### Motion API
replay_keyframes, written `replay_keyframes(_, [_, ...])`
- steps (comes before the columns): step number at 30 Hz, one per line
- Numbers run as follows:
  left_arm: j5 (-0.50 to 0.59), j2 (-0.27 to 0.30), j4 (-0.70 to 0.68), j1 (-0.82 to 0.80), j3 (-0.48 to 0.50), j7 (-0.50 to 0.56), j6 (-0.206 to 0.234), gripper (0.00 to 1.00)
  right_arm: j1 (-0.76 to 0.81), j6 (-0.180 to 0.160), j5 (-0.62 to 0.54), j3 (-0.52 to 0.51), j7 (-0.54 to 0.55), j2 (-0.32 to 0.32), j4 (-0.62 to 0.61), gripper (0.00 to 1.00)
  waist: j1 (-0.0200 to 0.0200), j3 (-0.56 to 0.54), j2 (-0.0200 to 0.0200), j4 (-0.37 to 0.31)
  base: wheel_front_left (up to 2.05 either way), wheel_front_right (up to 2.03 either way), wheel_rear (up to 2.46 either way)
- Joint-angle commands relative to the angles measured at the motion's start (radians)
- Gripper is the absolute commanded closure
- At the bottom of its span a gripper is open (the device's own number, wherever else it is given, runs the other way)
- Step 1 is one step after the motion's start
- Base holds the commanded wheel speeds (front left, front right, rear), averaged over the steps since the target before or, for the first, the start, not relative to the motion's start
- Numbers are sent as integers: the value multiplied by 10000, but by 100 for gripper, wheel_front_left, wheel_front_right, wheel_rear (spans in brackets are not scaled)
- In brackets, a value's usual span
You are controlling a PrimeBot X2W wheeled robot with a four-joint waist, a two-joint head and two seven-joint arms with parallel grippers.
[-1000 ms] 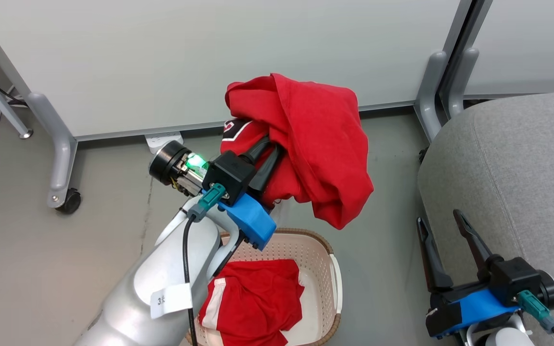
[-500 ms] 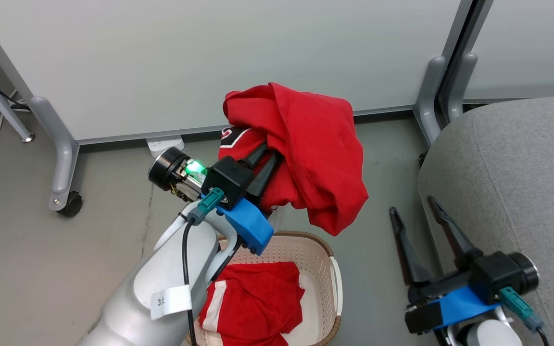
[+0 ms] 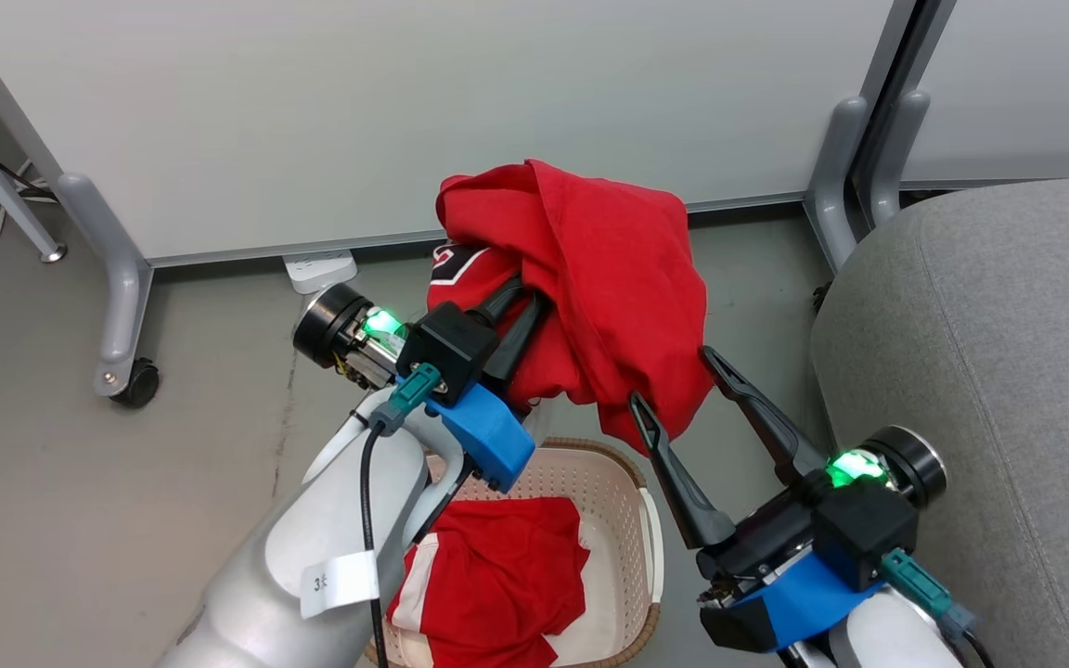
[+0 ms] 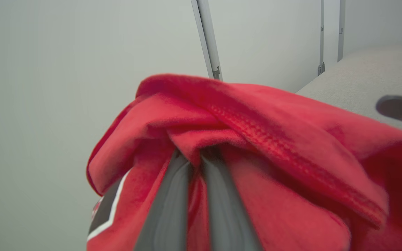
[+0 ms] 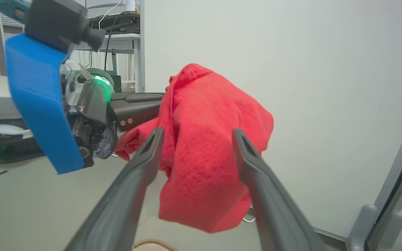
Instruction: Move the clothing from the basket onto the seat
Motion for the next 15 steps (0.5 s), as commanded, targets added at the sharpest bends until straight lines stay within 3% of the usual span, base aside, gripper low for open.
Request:
replay_keyframes(1, [36, -47, 8, -52, 63, -50, -47, 100, -227, 3, -88, 160, -35, -99, 154, 0, 0, 26, 0, 19, 0, 0, 0])
replay_keyframes(15, [206, -275, -68, -330, -142, -48, -59, 100, -1341, 1, -1065, -194, -35, -56, 1978, 0, 0, 310, 0, 249, 0, 0, 0])
